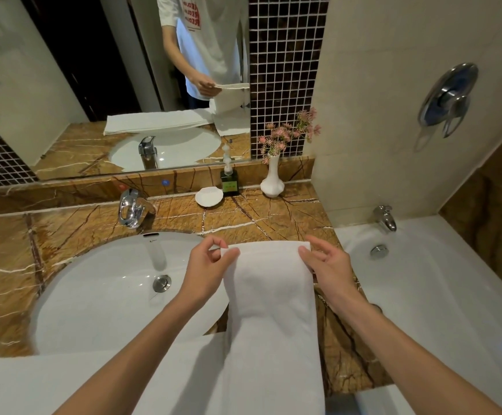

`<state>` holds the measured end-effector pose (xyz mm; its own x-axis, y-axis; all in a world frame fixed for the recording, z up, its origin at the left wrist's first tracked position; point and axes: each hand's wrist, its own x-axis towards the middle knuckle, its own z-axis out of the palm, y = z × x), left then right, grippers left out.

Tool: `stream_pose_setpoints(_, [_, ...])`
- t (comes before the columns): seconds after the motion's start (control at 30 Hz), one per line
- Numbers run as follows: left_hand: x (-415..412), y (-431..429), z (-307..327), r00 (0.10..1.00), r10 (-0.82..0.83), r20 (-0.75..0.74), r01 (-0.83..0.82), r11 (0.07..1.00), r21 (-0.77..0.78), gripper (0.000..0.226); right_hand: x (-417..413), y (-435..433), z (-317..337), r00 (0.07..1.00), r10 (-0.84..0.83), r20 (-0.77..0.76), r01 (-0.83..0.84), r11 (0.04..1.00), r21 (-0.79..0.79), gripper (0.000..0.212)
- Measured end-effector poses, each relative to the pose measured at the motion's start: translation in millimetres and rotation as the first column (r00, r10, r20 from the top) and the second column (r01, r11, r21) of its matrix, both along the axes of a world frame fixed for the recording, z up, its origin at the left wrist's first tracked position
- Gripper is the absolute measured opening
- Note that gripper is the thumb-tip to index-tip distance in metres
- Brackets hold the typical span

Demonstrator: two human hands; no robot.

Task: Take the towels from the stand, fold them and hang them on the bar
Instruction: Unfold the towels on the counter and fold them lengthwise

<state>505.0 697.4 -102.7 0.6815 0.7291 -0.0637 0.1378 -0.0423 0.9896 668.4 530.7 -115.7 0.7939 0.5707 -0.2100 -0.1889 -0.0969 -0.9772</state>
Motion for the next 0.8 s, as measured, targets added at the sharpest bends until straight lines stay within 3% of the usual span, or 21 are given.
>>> stream_pose_setpoints(0.13, [-1,-1,-3,1.000,0.004,0.002,-0.004,1.000,0.012,0.014,-1,1,5,0.999,0.031,0.014,-0.032,0.999,0.038,0.007])
stream_pose_setpoints(0.23, [1,-2,-4,1.000,0.002,-0.010,-0.002,1.000,0.019,0.010,-3,3,8,1.000,0.008,0.019,-0.010,0.998,0.066,0.013])
stream_pose_setpoints(0.33, [2,-2,-2,1.000,0.014,0.007,-0.014,0.999,-0.032,0.008,-2,6,7,1.000,-0.003,-0.009,0.004,0.997,0.073,0.006])
stream_pose_setpoints(0.5, [-1,4,-1,0.999,0.029,-0.036,-0.027,0.998,0.052,0.003,-1,10,7,1.000,-0.003,-0.008,0.003,0.999,0.037,0.009])
stream_pose_setpoints(0.8, [-17,18,10,0.986,0.170,-0.002,-0.169,0.985,0.042,0.008,-7,41,20,0.997,0.043,0.061,-0.042,0.999,-0.002,0.011])
